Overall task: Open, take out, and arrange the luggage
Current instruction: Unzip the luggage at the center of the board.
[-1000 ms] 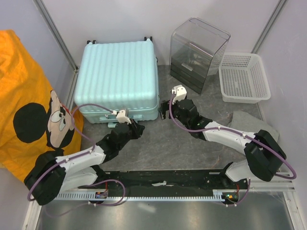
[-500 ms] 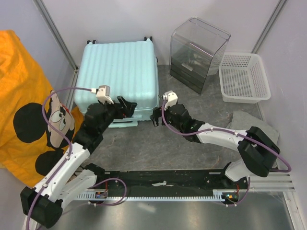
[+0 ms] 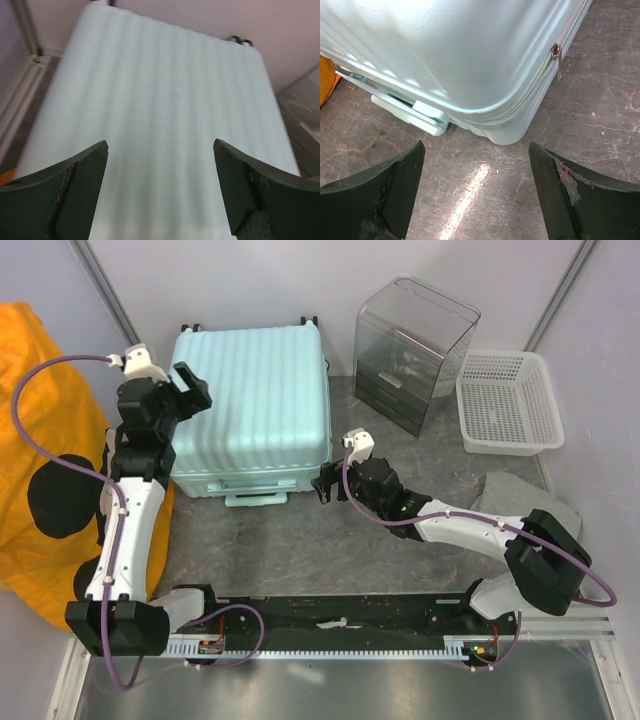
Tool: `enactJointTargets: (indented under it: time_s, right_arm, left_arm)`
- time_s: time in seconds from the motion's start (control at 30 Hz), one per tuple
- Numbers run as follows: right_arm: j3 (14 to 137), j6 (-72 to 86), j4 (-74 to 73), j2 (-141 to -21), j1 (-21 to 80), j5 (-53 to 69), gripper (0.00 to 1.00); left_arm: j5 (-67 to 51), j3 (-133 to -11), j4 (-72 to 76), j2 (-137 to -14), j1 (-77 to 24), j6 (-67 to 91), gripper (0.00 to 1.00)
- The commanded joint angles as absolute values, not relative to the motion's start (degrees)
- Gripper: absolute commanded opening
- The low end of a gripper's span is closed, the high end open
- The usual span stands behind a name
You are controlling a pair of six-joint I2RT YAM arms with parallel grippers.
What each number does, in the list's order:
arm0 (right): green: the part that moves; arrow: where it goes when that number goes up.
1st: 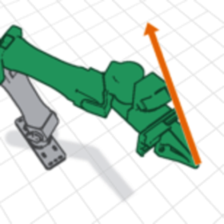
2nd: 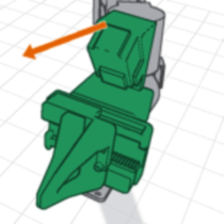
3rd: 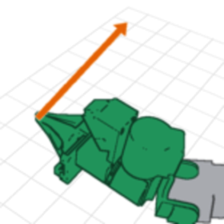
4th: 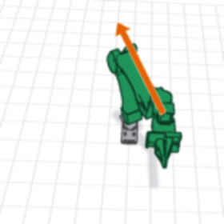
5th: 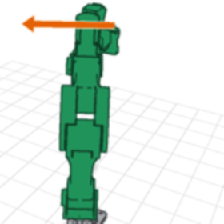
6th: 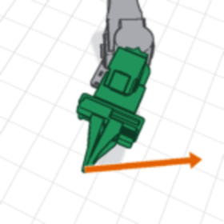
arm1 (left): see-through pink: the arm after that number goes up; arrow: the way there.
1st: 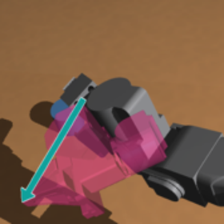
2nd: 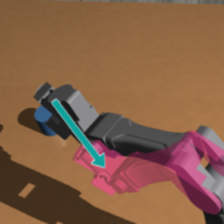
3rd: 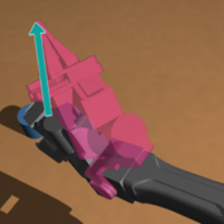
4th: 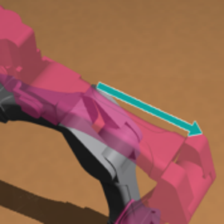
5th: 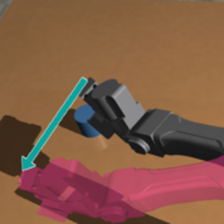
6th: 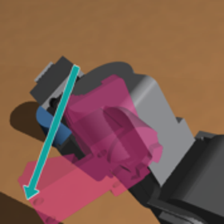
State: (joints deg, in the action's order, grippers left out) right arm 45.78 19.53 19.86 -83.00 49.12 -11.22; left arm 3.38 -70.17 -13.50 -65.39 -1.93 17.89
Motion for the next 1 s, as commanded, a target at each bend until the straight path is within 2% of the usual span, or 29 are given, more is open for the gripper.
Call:
enactJointTargets:
  time_s: [0.0, 0.27, 0.4, 0.63, 0.97]
  right_arm:
    - [44.9, 20.5, 22.8, -81.4, 49.5, -9.8, 0.93]
    - [45.1, 20.2, 24.5, -82.9, 49.5, -7.7, 0.93]
    - [45.3, 19.9, 24.7, -83.2, 49.4, -7.7, 0.93]
    - [44.0, 19.2, 24.8, -81.7, 49.5, -9.0, 0.93]
    - [42.8, 17.6, 23.6, -79.4, 49.5, -11.6, 0.93]
  left_arm:
    - [4.9, -75.1, -17.5, -69.2, 6.0, 13.5, 0.93]
    - [-9.5, -70.1, -12.2, -73.3, 18.2, 21.0, 0.93]
    - [-16.1, -65.5, -9.8, -73.0, 19.5, 23.2, 0.93]
    - [-19.2, -59.3, -7.1, -71.9, 19.4, 25.5, 0.92]
    - [-7.6, -55.4, -7.8, -67.1, 16.0, 22.8, 0.9]
